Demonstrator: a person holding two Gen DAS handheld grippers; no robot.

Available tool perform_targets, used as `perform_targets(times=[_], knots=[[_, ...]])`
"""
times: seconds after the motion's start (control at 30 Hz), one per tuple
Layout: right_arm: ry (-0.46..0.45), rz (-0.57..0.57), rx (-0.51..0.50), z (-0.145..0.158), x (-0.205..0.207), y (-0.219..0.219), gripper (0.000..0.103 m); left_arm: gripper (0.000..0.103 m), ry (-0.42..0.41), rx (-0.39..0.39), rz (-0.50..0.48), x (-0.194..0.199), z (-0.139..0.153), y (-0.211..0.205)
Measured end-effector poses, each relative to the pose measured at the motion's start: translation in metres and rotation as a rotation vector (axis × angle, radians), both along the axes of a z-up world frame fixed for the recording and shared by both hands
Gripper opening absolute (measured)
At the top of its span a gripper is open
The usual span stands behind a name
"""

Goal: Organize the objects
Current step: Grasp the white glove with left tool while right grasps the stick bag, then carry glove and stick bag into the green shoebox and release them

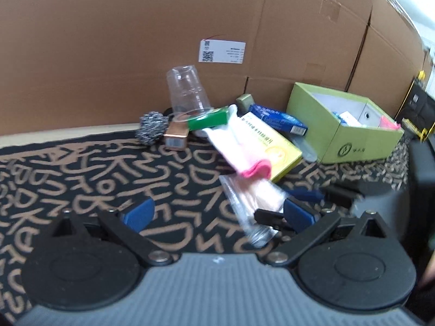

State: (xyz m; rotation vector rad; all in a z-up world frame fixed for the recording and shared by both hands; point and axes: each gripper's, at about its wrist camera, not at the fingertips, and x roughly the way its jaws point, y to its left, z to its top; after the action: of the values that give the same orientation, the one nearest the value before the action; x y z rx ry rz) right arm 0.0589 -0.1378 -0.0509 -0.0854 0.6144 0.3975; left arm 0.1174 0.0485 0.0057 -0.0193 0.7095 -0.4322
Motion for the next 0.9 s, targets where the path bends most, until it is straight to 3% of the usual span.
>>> perform_targets(times=[0.03,0.2,0.33,0.37,0.4,0.43,0.47,0.5,0.57,0.7,0.8,0.87,0.9], knots=[[0.008,-0.001,0.019,0.001,-0.004,-0.006,0.037,0.103,0.006,-0.017,-0.002,0.006,-0.001,-0.005],[-0.003,-0.02,0.012,0.001,-0.036,-0.026,0.033,0.103,0.046,-0.082,-0.003,0.047,-0.011,-0.04],[0.0,-0.054,0.021,0.001,-0.058,-0.042,0.032,0.102,0.05,-0.057,0.037,0.075,-0.021,-0.062],[0.004,-0.061,0.03,0.002,-0.061,-0.046,0.032,0.092,0.05,-0.046,0.04,0.079,-0.024,-0.065],[0.008,-0.067,0.04,0.001,-0.064,-0.05,0.032,0.072,0.057,-0.031,0.032,0.084,-0.027,-0.068],[0.013,-0.072,0.048,0.001,-0.067,-0.054,0.031,0.06,0.076,-0.025,0.015,0.087,-0.031,-0.069],[0.018,-0.074,0.054,0.001,-0.069,-0.057,0.031,0.04,0.104,-0.032,-0.003,0.09,-0.034,-0.067],[0.02,-0.078,0.058,0.001,-0.071,-0.06,0.031,0.026,0.129,-0.057,-0.014,0.09,-0.037,-0.063],[0.023,-0.084,0.065,0.001,-0.074,-0.065,0.031,0.009,0.149,-0.063,-0.004,0.085,-0.038,-0.055],[0.025,-0.094,0.065,0.0,-0.084,-0.078,0.032,0.009,0.159,-0.054,-0.016,0.047,-0.036,-0.035],[0.032,-0.119,0.079,0.002,-0.089,-0.088,0.033,0.009,0.171,0.01,-0.084,0.003,-0.033,-0.031],[0.031,-0.129,0.103,0.004,-0.088,-0.091,0.043,0.016,0.162,0.042,-0.112,-0.017,-0.029,-0.031],[0.024,-0.135,0.114,0.005,-0.087,-0.091,0.061,0.033,0.157,0.045,-0.118,-0.022,-0.028,-0.033]])
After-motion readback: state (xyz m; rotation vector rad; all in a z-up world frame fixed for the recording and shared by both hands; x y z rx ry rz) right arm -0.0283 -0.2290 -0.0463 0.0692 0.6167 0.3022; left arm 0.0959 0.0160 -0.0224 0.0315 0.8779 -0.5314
